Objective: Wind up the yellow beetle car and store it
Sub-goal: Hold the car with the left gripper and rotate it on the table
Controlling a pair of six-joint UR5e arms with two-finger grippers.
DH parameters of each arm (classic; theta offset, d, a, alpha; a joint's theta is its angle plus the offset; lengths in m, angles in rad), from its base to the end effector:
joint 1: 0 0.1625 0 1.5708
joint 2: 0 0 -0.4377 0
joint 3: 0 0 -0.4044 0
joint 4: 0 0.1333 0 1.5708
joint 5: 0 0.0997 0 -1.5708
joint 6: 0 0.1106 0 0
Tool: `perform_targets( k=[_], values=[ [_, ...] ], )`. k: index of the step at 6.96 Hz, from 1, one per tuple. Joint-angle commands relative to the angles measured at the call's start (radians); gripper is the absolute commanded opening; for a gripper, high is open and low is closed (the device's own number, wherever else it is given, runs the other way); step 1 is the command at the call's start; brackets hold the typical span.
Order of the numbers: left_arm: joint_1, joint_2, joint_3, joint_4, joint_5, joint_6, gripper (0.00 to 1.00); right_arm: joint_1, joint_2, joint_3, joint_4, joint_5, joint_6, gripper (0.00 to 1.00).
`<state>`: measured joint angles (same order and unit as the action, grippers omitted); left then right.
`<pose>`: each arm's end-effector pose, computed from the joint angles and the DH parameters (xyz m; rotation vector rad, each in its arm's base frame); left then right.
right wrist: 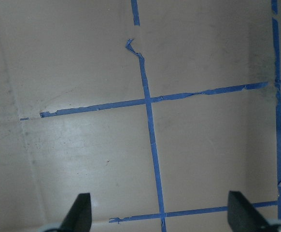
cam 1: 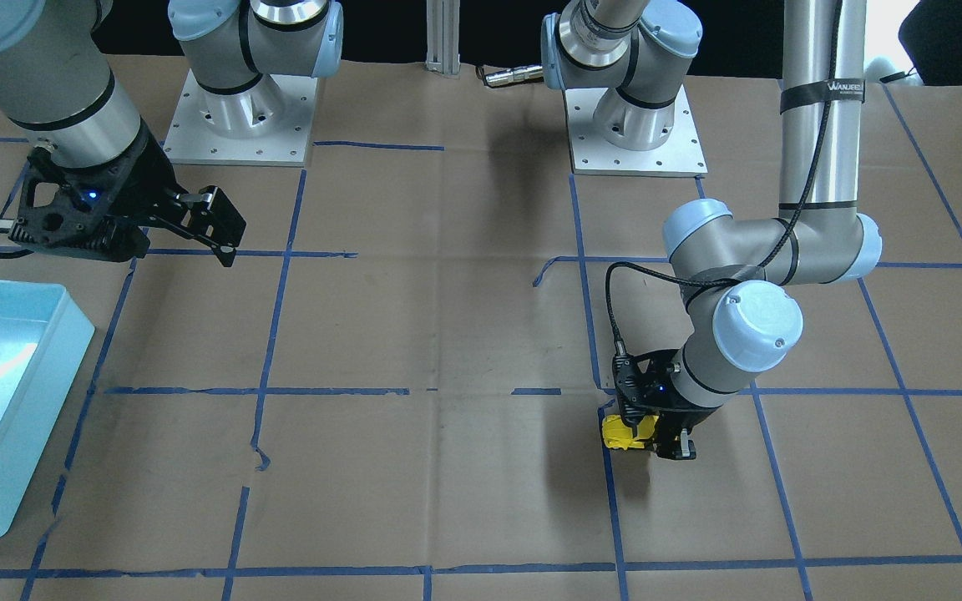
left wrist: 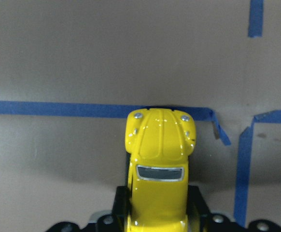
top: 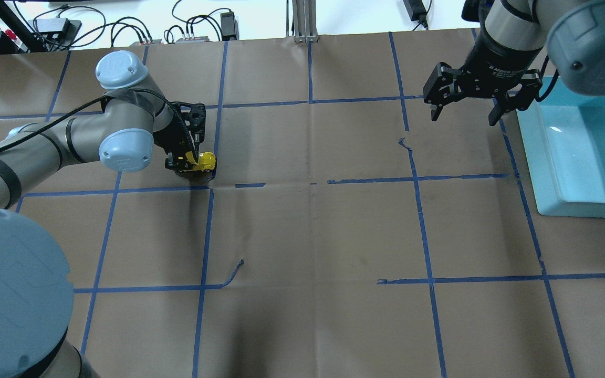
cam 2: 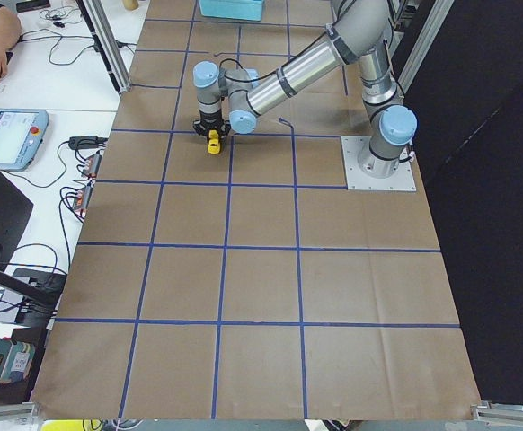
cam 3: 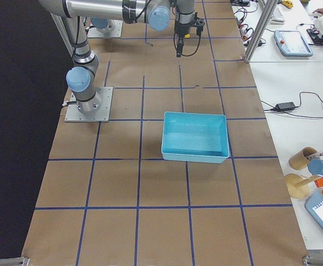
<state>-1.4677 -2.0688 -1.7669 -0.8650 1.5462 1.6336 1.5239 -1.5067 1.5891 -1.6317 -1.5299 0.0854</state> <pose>-0.0714 -0.6316 0.1789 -2.1714 -2.2604 0.0413 0.1129 -0.5342 0.4534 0.2057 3.0941 0.0346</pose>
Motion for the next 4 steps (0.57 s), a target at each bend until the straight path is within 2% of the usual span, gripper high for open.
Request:
perform_targets(
  k=[1,4],
  values=[
    [0.003,0.001,0.003,0.001,-0.001,0.000,0.01,0.001,-0.001,0.000,0.000,0.000,0.004,1.00],
    [0.047,0.009,-0.008,0.000,-0.005,0.032,0.01,0.002,-0.001,0.002,-0.002,0.002,0.004,1.00]
  ],
)
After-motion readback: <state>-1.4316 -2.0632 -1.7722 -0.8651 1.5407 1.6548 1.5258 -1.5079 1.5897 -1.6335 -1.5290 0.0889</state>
